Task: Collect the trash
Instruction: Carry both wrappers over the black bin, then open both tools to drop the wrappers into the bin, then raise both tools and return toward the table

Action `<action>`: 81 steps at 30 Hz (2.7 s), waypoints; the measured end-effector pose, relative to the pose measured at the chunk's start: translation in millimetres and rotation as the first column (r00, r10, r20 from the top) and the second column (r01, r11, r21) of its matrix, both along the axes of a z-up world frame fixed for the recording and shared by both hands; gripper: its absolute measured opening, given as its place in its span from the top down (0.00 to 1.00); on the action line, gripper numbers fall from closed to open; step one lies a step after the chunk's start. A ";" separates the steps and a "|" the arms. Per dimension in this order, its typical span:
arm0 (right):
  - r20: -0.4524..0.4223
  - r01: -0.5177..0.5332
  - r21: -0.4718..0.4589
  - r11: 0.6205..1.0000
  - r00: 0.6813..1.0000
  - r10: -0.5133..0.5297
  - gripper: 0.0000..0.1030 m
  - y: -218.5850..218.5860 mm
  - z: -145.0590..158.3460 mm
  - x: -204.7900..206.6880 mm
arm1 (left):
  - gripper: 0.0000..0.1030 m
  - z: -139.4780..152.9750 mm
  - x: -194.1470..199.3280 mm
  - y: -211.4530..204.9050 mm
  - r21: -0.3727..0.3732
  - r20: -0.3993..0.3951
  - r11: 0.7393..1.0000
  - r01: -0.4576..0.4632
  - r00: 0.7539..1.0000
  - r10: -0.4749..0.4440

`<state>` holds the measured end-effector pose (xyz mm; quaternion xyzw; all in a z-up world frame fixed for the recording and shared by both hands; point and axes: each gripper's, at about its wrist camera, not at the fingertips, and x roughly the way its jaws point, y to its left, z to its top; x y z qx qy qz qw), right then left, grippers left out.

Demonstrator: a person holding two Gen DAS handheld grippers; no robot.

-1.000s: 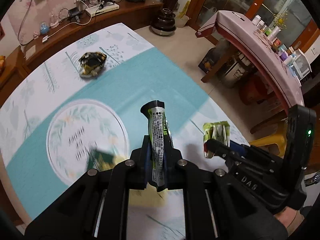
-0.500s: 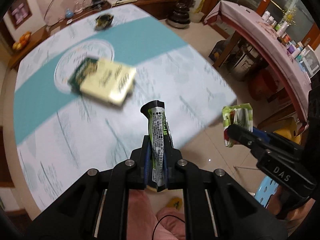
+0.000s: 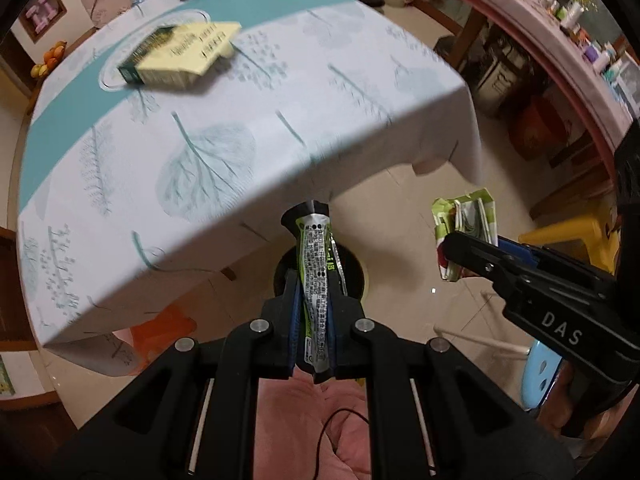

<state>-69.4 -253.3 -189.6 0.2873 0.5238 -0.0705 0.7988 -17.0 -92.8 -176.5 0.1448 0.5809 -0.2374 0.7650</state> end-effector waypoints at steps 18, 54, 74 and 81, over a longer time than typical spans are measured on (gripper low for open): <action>-0.197 0.040 0.062 0.997 0.980 -0.027 0.74 1.8 -245.9 2.7 | 0.91 -212.6 1.8 -6.1 0.067 -0.048 0.993 0.099 0.994 -0.096; -0.086 0.019 0.002 1.000 0.996 -0.018 0.45 19.5 -146.1 -18.8 | 0.65 -118.1 -22.2 28.4 0.091 0.014 0.988 0.124 0.992 -0.126; 0.149 -0.088 -0.111 0.990 0.983 0.104 0.40 57.1 107.1 -46.7 | 0.50 104.9 -36.0 57.0 -0.043 0.248 0.999 0.006 0.969 0.005; 0.213 -0.115 -0.164 0.980 0.966 0.149 0.40 64.2 152.2 -49.0 | 0.50 147.4 -37.9 69.4 -0.059 0.331 0.998 -0.029 0.942 0.047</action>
